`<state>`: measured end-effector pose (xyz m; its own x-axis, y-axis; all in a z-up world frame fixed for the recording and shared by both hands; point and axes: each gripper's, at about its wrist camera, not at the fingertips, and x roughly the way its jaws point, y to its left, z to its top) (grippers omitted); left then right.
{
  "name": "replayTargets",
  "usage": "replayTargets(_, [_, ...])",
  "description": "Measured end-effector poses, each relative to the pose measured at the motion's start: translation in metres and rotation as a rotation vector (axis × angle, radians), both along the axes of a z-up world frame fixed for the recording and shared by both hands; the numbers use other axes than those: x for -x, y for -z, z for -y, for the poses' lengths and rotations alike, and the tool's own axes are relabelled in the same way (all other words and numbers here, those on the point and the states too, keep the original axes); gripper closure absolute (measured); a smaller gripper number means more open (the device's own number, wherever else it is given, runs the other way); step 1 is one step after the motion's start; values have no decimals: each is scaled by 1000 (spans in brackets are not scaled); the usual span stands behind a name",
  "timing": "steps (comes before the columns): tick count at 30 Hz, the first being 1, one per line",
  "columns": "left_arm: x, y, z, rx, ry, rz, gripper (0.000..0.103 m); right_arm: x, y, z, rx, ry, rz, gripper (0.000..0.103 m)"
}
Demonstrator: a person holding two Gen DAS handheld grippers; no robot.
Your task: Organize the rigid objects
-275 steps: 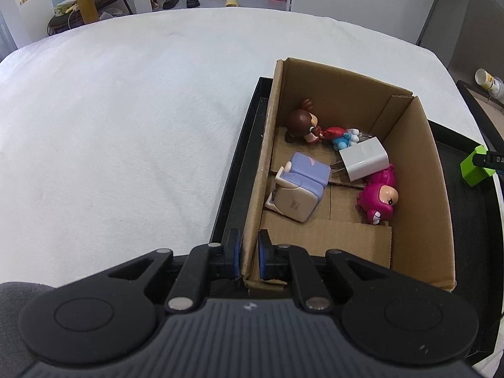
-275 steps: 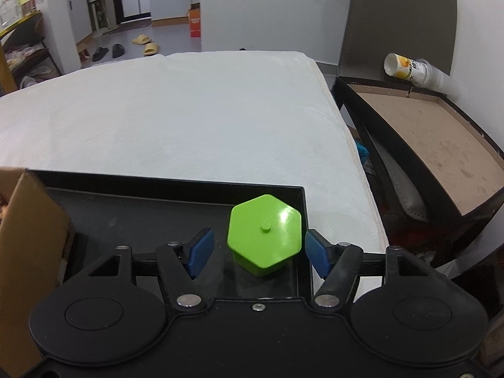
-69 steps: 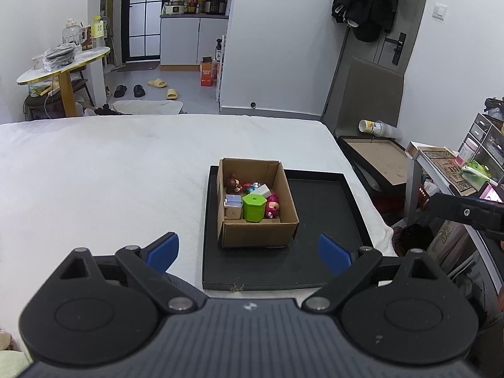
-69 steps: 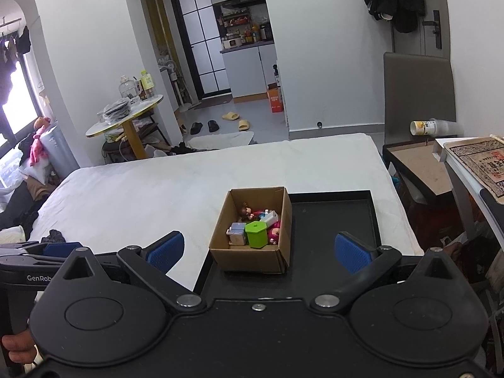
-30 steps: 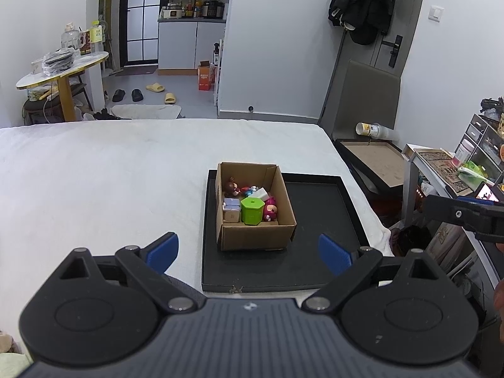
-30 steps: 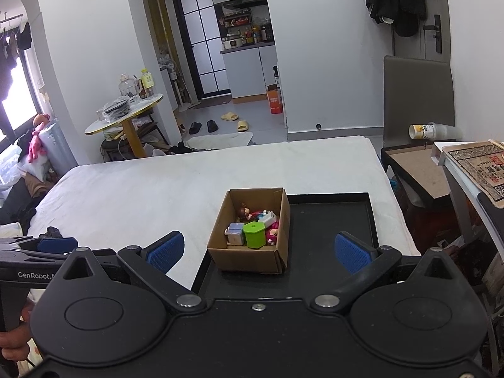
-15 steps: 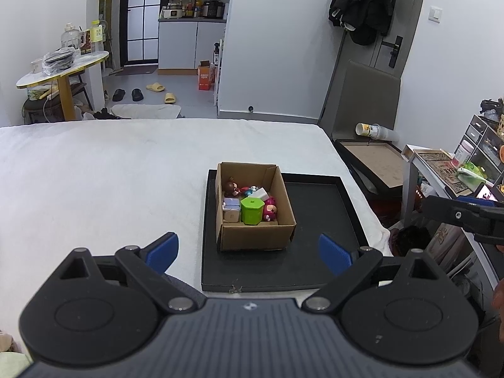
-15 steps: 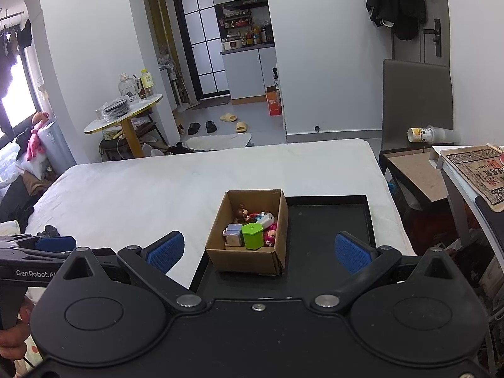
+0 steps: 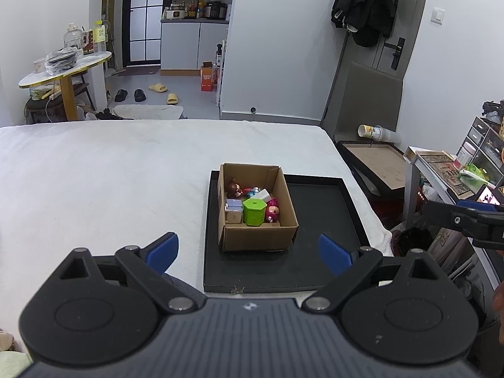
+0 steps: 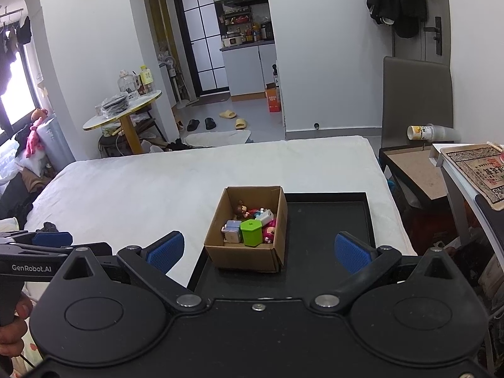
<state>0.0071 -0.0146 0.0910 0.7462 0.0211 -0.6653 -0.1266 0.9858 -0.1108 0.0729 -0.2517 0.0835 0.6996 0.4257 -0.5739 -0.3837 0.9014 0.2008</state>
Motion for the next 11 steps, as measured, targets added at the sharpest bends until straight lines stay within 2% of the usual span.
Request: replayTargets(11, [0, 2, 1, 0, 5, -5, 8, -4, 5, 0, 2, -3, -13, 0])
